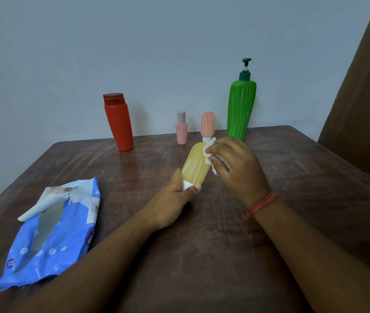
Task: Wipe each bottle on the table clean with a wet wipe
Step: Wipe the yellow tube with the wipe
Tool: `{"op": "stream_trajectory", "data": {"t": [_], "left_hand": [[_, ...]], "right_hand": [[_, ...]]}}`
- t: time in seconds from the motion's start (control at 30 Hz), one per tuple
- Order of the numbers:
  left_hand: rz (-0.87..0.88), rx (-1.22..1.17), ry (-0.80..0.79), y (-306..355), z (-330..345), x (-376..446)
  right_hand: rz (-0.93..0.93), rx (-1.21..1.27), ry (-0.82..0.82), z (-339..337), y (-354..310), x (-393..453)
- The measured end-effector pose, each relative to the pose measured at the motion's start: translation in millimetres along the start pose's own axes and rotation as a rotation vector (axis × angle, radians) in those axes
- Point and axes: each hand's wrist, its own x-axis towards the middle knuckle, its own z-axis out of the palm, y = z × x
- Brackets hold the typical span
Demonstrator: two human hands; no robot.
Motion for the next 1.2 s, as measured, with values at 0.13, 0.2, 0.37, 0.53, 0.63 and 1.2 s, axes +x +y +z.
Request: {"op": "stream_trajectory", "data": {"t": [0.13, 0.2, 0.37, 0.53, 0.63, 1.2], "left_hand": [[-0.013, -0.038, 0.003, 0, -1, 0], [-0.004, -0.028, -0.004, 0, 0, 0], [-0.004, -0.025, 0.011, -1, -1, 0], [-0.004, -0.056, 0.033, -4, -2, 1], [0.005, -0.002, 0.015, -4, -2, 1], [0.031, -0.118, 0.007, -7, -3, 2]], "right_hand": [[0.069, 0.044, -0.085, 3, -3, -8], [0.072, 0.025, -0.059, 1, -2, -6], [-0.046, -0.045, -0.054, -1, -2, 2], [-0.079, -0.075, -0.07, 1, -2, -4], [0.024, -0.056, 0.016, 1, -1, 1], [-0.046, -0.051, -0.02, 5, -10, -8]]}}
